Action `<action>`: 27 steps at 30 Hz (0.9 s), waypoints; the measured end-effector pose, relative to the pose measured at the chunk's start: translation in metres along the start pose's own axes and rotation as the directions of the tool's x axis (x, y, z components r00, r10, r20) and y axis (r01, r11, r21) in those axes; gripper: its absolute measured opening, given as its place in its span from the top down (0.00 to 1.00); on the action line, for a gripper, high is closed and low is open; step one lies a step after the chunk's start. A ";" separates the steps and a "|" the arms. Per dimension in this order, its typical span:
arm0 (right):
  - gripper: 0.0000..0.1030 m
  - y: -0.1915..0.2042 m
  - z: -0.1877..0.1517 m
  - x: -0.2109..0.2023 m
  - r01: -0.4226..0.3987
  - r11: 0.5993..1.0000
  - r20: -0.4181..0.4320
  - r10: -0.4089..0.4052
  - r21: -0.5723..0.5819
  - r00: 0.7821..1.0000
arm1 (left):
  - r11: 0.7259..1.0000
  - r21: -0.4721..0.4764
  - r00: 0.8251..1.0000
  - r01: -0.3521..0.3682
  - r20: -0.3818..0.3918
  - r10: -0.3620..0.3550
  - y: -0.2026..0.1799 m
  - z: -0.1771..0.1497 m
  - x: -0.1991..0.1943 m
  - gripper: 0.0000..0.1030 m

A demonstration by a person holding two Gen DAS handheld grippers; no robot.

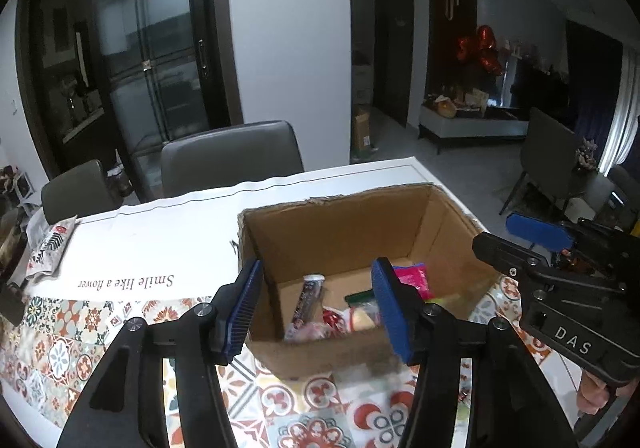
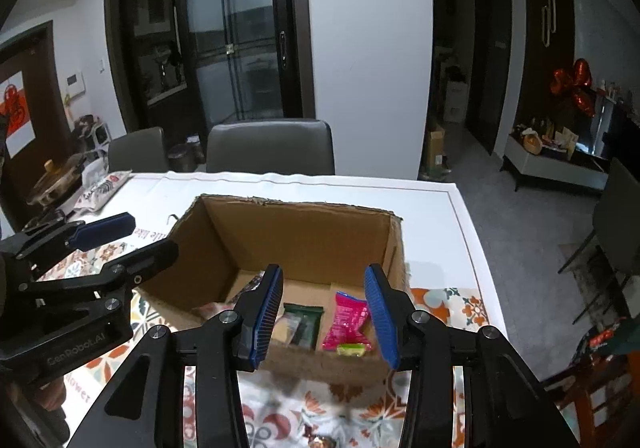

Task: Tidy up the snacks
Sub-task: 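Withdraw both tools from the box toward the biscuit packet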

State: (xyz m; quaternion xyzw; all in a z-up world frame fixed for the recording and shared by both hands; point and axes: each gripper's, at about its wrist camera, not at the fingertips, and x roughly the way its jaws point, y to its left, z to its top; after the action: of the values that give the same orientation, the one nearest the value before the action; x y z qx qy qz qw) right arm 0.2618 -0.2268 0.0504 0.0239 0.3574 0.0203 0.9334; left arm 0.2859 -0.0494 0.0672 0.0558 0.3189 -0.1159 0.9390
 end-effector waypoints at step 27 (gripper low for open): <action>0.49 -0.029 -0.120 -0.065 0.002 0.997 -0.063 0.004 0.083 0.998 | 0.979 0.101 0.985 0.175 -0.030 -0.173 -0.073 -0.097 -0.044 0.45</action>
State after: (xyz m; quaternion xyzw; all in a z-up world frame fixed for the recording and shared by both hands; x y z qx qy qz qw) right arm 0.1345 -0.2557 0.0029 0.0623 0.3870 0.0065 0.9200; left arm 0.1769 -0.0943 0.0147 0.0772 0.3262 -0.2131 0.9177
